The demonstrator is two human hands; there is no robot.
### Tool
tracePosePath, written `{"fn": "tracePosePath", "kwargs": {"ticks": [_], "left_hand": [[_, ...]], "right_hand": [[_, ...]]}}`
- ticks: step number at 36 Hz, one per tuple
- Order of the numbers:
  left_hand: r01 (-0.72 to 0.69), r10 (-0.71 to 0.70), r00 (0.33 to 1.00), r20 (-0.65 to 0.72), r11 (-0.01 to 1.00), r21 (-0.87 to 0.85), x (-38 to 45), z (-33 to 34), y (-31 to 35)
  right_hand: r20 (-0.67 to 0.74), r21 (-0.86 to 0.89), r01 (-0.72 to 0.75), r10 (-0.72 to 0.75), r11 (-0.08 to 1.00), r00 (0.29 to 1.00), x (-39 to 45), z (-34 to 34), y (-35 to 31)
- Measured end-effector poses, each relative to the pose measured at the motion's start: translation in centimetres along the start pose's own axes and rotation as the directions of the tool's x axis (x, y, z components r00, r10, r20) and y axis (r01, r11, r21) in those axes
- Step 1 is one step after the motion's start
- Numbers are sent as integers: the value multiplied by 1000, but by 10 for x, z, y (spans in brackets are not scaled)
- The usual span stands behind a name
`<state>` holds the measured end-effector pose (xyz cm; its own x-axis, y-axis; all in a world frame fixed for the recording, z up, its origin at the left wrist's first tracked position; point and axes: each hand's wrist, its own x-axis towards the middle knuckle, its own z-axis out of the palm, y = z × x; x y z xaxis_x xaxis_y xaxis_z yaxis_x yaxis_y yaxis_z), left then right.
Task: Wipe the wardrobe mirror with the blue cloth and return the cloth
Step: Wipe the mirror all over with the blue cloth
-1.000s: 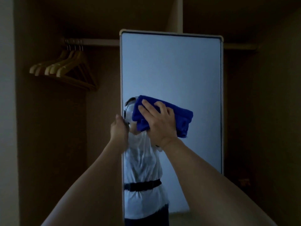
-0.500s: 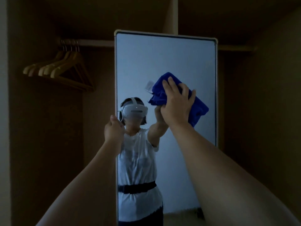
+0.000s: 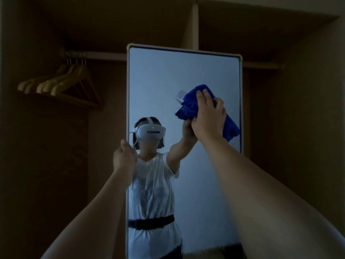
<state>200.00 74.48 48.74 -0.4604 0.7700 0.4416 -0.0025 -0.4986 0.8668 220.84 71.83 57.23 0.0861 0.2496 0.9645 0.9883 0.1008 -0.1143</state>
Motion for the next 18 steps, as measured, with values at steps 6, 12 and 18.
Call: {"fn": "tracePosePath", "kwargs": {"ticks": [6, 12, 18], "left_hand": [[-22, 22, 1000, 16, 1000, 0, -1, -1, -2], [-14, 14, 1000, 23, 1000, -3, -7, -1, 2], [-2, 2, 1000, 6, 1000, -10, -10, 0, 6]], "right_hand": [[-49, 2, -93, 93, 996, 994, -16, 6, 1], [-45, 8, -184, 184, 983, 982, -64, 17, 9], [-19, 46, -208, 209, 977, 978, -81, 19, 18]]}}
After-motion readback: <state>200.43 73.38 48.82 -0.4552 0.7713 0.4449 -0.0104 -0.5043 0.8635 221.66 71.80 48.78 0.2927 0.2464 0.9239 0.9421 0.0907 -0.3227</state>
